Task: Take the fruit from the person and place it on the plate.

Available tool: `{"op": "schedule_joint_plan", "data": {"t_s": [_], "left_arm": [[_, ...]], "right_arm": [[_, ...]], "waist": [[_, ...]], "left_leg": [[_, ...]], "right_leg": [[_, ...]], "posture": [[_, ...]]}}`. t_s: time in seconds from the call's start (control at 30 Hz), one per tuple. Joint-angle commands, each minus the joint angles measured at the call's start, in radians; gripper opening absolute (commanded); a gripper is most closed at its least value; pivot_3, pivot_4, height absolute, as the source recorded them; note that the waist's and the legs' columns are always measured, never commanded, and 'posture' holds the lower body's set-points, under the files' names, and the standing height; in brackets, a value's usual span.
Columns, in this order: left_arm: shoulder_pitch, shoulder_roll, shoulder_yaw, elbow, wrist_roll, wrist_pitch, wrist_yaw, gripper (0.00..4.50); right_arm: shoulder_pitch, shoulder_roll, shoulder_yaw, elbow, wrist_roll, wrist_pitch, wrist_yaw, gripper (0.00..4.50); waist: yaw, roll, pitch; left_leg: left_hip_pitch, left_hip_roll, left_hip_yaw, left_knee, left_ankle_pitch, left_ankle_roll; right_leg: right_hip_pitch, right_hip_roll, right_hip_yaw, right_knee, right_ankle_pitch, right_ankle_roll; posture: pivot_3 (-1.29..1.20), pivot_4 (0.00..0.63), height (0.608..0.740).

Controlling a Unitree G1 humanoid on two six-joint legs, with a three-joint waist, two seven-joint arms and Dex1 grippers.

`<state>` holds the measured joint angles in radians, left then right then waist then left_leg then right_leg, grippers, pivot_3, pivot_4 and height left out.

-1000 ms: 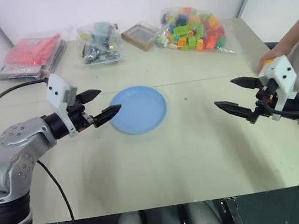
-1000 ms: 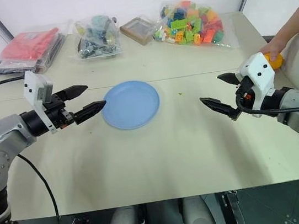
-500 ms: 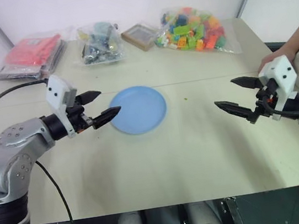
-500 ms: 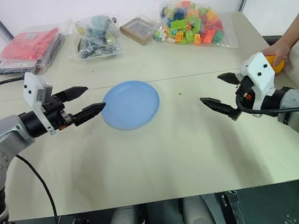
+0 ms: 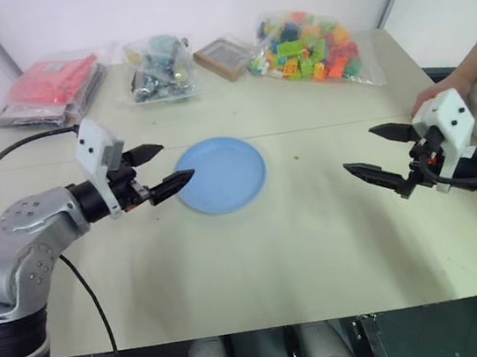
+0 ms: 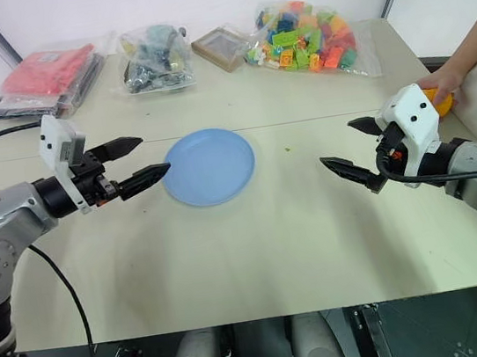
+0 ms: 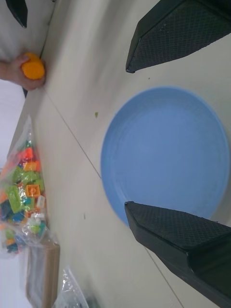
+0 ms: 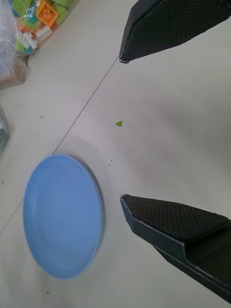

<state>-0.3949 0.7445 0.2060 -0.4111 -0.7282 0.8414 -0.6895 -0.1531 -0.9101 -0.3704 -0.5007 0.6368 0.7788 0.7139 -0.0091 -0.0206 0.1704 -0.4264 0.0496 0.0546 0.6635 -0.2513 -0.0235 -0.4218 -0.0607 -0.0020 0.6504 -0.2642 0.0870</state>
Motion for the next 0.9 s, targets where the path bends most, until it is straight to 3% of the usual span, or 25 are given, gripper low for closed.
{"op": "schedule_joint_plan", "data": {"t_s": [0.03, 0.53, 0.67, 0.8, 0.9], "left_arm": [[-0.006, 0.003, 0.008, -0.023, -0.001, -0.017, 0.002, 4.5], [-0.012, -0.01, 0.013, -0.033, 0.015, -0.04, 0.034, 4.5], [-0.055, -0.061, 0.009, -0.011, 0.092, -0.111, 0.125, 4.5], [-0.093, -0.114, -0.056, -0.005, 0.306, -0.293, 0.243, 4.5], [-0.087, -0.144, -0.08, 0.004, 0.374, -0.394, 0.254, 4.5]], "right_arm": [[-0.017, -0.012, -0.035, -0.026, 0.015, -0.004, -0.003, 4.46], [-0.041, -0.008, -0.017, -0.018, 0.015, -0.003, -0.01, 4.46], [-0.045, -0.006, -0.009, -0.017, 0.013, -0.005, -0.011, 4.46], [-0.061, -0.008, -0.008, -0.01, 0.017, -0.007, -0.009, 4.46], [-0.103, 0.015, -0.008, -0.02, 0.056, 0.011, -0.027, 4.46]], "waist": [[0.0, 0.0, 0.0], [0.0, 0.0, 0.0], [0.003, 0.0, 0.0], [0.013, 0.0, 0.0], [0.014, 0.0, 0.0]], "left_leg": [[0.0, 0.0, 0.0, 0.0, 0.0, 0.0], [0.0, 0.0, 0.0, 0.0, 0.0, 0.0], [0.0, 0.0, 0.0, 0.0, 0.0, 0.0], [0.0, 0.0, 0.0, 0.001, 0.0, 0.0], [0.001, 0.0, 0.001, 0.001, 0.0, 0.0]], "right_leg": [[0.0, 0.0, 0.0, 0.0, 0.0, 0.0], [0.0, 0.0, 0.0, 0.0, 0.0, 0.0], [0.0, 0.0, 0.0, 0.0, 0.0, 0.0], [0.001, 0.0, 0.0, 0.0, 0.0, 0.0], [0.001, 0.0, 0.0, 0.0, 0.0, 0.0]], "posture": [[0.0, 0.15, 0.731], [0.0, 0.15, 0.731], [0.0, 0.15, 0.731], [0.0, 0.15, 0.731], [0.0, 0.15, 0.731]]}}
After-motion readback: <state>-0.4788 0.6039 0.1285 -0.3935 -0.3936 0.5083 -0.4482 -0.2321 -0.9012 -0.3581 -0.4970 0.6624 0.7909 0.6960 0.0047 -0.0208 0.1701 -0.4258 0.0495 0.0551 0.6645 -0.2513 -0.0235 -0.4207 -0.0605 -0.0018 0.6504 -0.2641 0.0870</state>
